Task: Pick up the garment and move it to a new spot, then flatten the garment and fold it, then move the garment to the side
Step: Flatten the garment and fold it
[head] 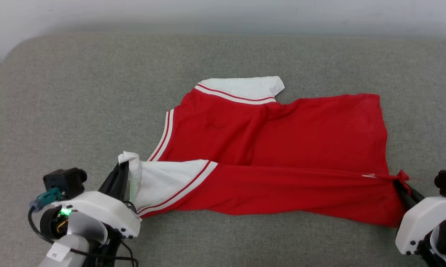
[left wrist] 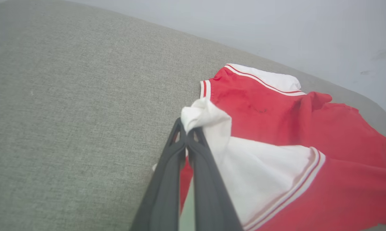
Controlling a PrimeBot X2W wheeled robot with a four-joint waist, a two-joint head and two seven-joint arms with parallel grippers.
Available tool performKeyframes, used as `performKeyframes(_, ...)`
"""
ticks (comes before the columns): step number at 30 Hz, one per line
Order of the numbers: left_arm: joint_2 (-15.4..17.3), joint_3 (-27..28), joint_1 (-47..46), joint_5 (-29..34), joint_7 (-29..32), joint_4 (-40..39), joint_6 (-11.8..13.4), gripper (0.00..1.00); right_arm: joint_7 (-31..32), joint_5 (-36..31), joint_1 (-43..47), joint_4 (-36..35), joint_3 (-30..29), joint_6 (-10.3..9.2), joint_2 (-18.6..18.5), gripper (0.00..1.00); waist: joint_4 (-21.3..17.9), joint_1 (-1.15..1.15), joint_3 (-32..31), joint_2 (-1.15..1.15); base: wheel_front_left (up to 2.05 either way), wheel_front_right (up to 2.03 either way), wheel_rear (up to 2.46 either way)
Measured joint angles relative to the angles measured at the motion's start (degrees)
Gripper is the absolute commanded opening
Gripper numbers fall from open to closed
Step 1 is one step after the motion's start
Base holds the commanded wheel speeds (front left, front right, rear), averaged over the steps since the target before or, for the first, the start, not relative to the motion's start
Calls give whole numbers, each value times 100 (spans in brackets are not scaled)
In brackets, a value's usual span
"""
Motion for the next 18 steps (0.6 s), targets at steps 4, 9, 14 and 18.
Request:
performKeyframes(4,-248,-136,-472,-141,-34,878,-400,0,-247,-15,-286,461,172,0,-37,0,-54,0,388,0,0,0,0)
performKeyframes(9,-354,-247,-709,-201,1,1503,-667,0,-670,47,-437,835,315,-1,-42,92,-101,0,489,0,0,0,0)
performKeyframes(14,-402,-286,-827,-203,-81,1815,-795,100,-1396,190,-501,991,426,-3,-37,100,-105,0,378,0,0,0,0)
performKeyframes(18,-354,-216,-828,-194,-216,1882,-769,100,-2143,200,-517,966,415,-3,-22,100,-106,0,179,0,0,0,0)
